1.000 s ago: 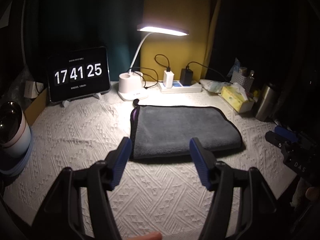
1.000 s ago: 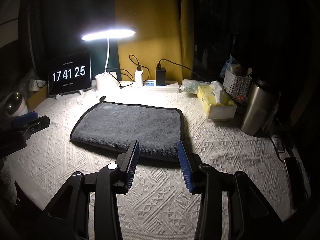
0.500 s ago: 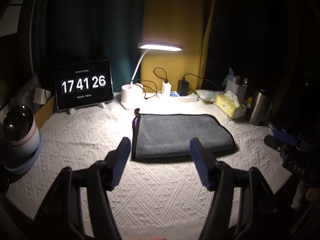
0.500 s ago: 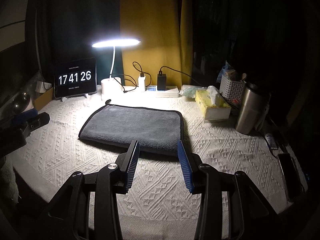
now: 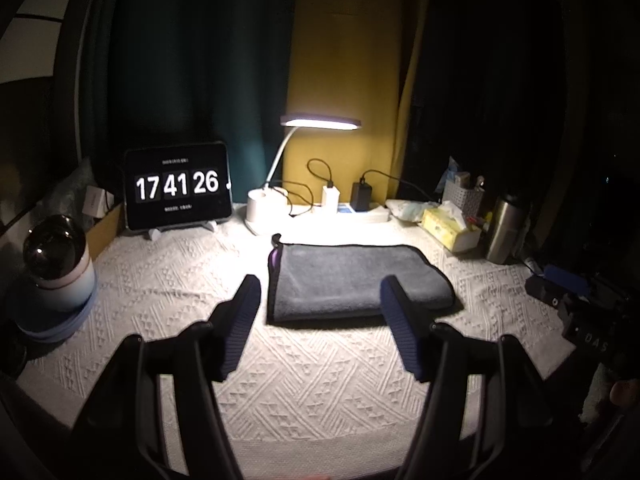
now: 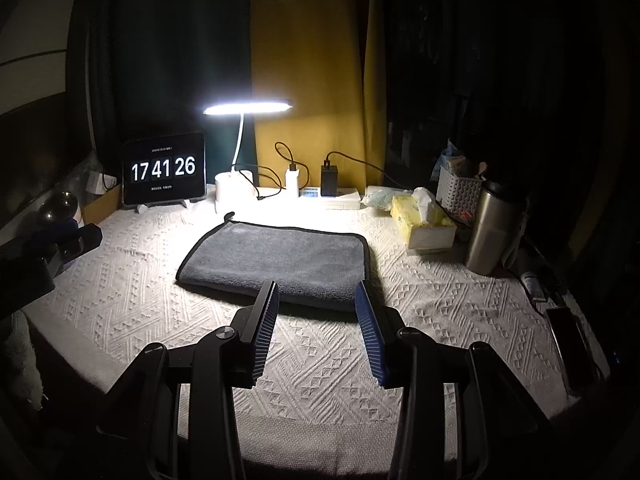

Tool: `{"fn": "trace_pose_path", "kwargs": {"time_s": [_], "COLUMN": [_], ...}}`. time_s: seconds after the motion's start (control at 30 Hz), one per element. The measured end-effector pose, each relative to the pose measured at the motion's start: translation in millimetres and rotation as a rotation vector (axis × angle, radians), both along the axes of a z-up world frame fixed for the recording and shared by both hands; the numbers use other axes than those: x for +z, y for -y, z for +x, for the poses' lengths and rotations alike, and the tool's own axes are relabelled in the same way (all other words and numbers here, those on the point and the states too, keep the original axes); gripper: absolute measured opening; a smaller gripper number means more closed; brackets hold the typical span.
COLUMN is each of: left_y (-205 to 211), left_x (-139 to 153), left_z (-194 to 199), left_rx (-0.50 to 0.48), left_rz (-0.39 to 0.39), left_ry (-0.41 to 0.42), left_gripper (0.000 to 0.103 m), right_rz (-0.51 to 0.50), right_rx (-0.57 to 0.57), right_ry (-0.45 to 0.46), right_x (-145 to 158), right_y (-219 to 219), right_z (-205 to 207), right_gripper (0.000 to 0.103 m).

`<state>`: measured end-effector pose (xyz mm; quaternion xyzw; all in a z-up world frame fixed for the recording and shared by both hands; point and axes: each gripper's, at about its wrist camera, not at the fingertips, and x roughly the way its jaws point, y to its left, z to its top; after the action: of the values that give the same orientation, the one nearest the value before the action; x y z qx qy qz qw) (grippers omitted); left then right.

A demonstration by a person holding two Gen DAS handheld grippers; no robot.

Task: Fold towel

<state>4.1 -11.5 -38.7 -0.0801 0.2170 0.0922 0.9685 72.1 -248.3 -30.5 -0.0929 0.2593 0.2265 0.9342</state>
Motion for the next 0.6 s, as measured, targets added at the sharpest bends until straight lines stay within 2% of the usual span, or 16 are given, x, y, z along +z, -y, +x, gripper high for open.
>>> {"fn": "trace_pose_path", "kwargs": {"time_s": [0.03, 0.1, 0.6], "left_y": [0, 0, 4], "left_x": [1, 3, 23], "left_z": [-3, -9, -48], "left_rx": [-0.003, -0.008, -0.009], "left_rz": [-0.001, -0.004, 0.029], "left_ry": [0.008, 0.024, 0.121], "left_gripper": [0.076, 0.088, 0.089], "right_rz": [0.001, 0.004, 0.018], "right_rx": [0.000, 0.000, 0.014], "right_ry": [0.005, 0.014, 0.060], "right_x": [2, 5, 23], "right_y": [1, 2, 8], "right_z": [-3, -8, -48], "right_gripper": [0.042, 0.042, 0.042]}}
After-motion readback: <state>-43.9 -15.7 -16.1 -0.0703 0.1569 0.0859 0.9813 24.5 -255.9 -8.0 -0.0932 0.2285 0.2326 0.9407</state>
